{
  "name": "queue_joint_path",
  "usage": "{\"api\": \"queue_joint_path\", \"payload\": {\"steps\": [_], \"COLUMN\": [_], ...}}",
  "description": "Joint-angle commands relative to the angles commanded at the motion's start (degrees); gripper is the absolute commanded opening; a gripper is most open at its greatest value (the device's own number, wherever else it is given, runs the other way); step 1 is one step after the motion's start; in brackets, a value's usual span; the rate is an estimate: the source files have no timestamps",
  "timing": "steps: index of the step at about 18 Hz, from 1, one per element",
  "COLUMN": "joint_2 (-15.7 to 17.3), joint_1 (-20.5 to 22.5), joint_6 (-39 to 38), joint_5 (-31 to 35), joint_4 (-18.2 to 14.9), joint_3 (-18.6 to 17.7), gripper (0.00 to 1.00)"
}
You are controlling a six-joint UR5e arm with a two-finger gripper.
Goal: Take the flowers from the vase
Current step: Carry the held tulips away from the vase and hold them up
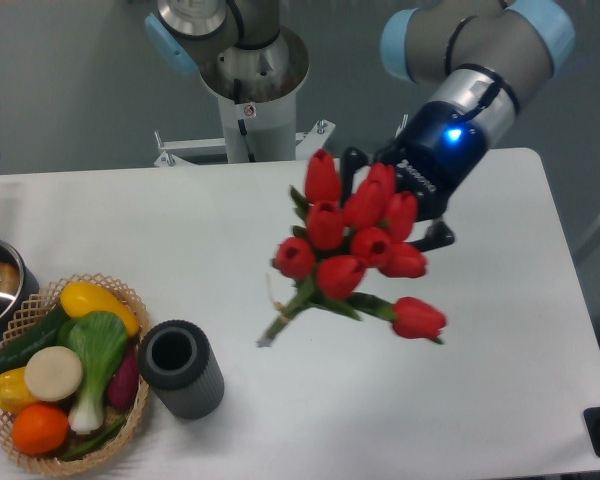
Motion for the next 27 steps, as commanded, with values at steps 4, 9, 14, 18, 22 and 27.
{"api": "queue_joint_path", "payload": {"steps": [4,9,14,18,22,27], "joint_2": [0.09,0.17,1.49,1.93,2.28,2.20], "joint_1": [0.70,3.08,4.31,3.61,2.91,0.53], "joint_6": [4.14,11.88,11.71,11.71,16.60,17.95], "joint_5": [15.76,27.09,38.81,44.25,50.57,58.14], "joint_4": [-0.17,-0.70,-2.72,-4.57,-8.16,-11.33], "joint_3": [-0.53,-1.05,-2.64,-2.99,-2.82,-2.38], "gripper": [0.00,0.07,0.00,0.00,0.00,0.00]}}
